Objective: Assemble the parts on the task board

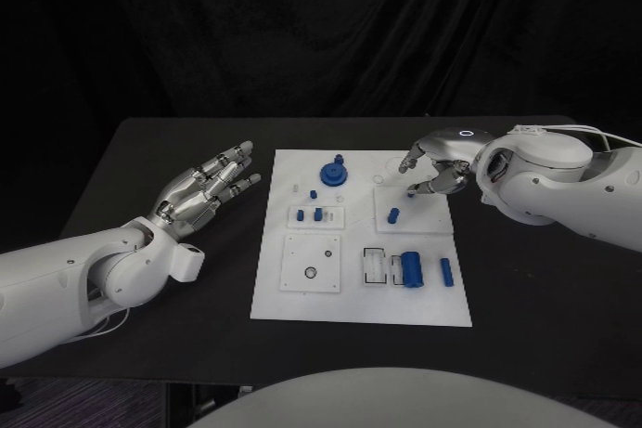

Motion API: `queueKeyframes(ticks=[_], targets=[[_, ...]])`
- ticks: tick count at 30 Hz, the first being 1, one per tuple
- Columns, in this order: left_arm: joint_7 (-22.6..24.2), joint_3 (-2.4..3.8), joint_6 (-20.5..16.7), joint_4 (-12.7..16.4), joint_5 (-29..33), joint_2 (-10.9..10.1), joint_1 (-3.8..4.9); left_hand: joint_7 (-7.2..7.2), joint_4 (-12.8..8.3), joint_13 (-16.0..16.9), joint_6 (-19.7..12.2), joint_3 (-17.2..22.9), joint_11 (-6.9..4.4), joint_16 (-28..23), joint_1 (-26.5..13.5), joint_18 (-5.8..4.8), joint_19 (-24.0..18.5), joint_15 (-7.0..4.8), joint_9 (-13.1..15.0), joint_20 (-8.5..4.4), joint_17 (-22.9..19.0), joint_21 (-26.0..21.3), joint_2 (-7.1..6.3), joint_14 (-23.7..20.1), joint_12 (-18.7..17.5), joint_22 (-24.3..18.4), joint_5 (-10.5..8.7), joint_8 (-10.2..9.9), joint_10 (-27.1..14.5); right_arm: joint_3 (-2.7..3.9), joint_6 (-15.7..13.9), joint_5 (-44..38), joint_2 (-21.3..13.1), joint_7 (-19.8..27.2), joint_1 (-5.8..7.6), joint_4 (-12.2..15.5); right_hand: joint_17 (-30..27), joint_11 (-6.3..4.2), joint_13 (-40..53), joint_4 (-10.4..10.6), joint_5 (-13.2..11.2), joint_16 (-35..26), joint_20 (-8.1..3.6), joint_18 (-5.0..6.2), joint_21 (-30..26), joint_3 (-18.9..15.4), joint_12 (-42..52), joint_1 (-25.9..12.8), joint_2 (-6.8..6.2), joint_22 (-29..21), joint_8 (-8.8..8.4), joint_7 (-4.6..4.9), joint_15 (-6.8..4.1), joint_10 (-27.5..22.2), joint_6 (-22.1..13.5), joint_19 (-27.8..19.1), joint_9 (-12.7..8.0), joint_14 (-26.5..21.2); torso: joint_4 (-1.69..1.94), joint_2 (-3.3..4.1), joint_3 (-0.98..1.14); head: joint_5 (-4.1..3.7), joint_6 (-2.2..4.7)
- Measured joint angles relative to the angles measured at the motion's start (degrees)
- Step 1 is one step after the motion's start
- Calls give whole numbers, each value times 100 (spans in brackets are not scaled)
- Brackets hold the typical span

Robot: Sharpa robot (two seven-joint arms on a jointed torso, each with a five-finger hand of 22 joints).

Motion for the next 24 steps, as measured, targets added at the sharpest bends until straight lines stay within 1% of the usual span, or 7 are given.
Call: queueKeyframes(ticks=[2, 4, 8, 10, 13, 18, 24], targets=[[9, 0, 16, 50, 27, -27, -7, 0, 0, 0, 0, 0, 0, 0, 21, 1, -20, 0, 0, -20, 0, -12, 21, 0, 0, -52, 25, 0, 0, 0, -2, -6, -20, 32, -8, 19, 13, -1, -49, 7, 26, 32, 0, 0, 42, -7, 0, 0, 0, 0, 0, 0, 0, 41, 0, -1, 0, 0, 16, 13, -47, -16, 0], [15, 0, 32, 90, 39, -46, -11, 0, -10, 0, 0, -9, 0, 0, 40, 1, -38, 0, 0, -2, 1, -12, 39, 0, 0, -72, 85, 0, 0, 1, -3, -9, -36, 54, -15, 29, 10, -11, -152, -30, 213, 93, 0, 1, 90, -44, 0, 3, 3, 0, 0, 0, 0, 134, 0, 0, 6, 0, 26, 25, -88, -27, 0], [22, 0, 50, 145, 58, -75, -11, 0, 0, 0, 0, -32, 20, 0, 106, 1, -40, 18, 0, 0, 1, -12, 67, -9, 0, -81, 168, 0, 20, 1, 0, -12, -55, 94, -36, 41, -28, -28, -274, -141, 595, 119, 0, 1, 125, -6, 0, 189, 46, 0, 0, -20, 0, 219, 20, -1, 6, 0, 38, 41, -147, -70, 0], [25, 0, 59, 158, 63, -82, -11, 0, 0, 0, 0, -32, 33, 0, 119, 1, -58, 65, 0, 24, 1, -12, 54, 1, 0, -74, 168, 0, 33, 1, 7, -14, -60, 110, -51, 42, -44, -32, -310, -155, 695, 118, 0, 1, 125, 7, 0, 223, 41, 0, 0, -20, 0, 279, 20, -1, 5, 0, 47, 47, -184, -98, 0], [29, 0, 76, 162, 68, -84, -11, 0, -1, 0, 1, -81, 83, 0, 161, 2, -15, 149, 1, 133, 2, -12, 95, 3, 22, -49, 190, 0, 41, 2, 25, -16, -67, 124, -92, 41, -62, -37, -347, -179, 783, 141, 0, 1, 164, 32, 0, 237, 55, -1, 0, -17, 0, 392, 23, 0, 5, 0, 57, 55, -220, -132, 0], [35, 0, 94, 153, 72, -83, -11, 0, -6, 5, 1, -89, 144, 0, 230, 2, 34, 227, 1, 218, 2, -7, 117, 1, 53, -1, 234, 0, 60, 1, 72, -18, -68, 132, -162, 17, -110, -45, -439, -290, 1081, 173, -20, 2, 180, 114, 26, 294, 44, -1, 15, 28, -21, 518, 120, 20, 28, -21, 70, 64, -258, -161, 0], [39, 1, 114, 137, 76, -72, -12, 0, -8, 11, 1, -119, 177, 0, 338, 2, 128, 289, 1, 313, 7, 36, 135, 63, 79, 68, 368, 0, 94, 0, 131, -19, -52, 133, -232, -39, -172, -53, -544, -415, 1489, 185, -20, 2, 180, 290, 39, 335, 3, -1, 94, 59, -21, 666, 296, 20, 98, -22, 71, 75, -274, -167, 0]])
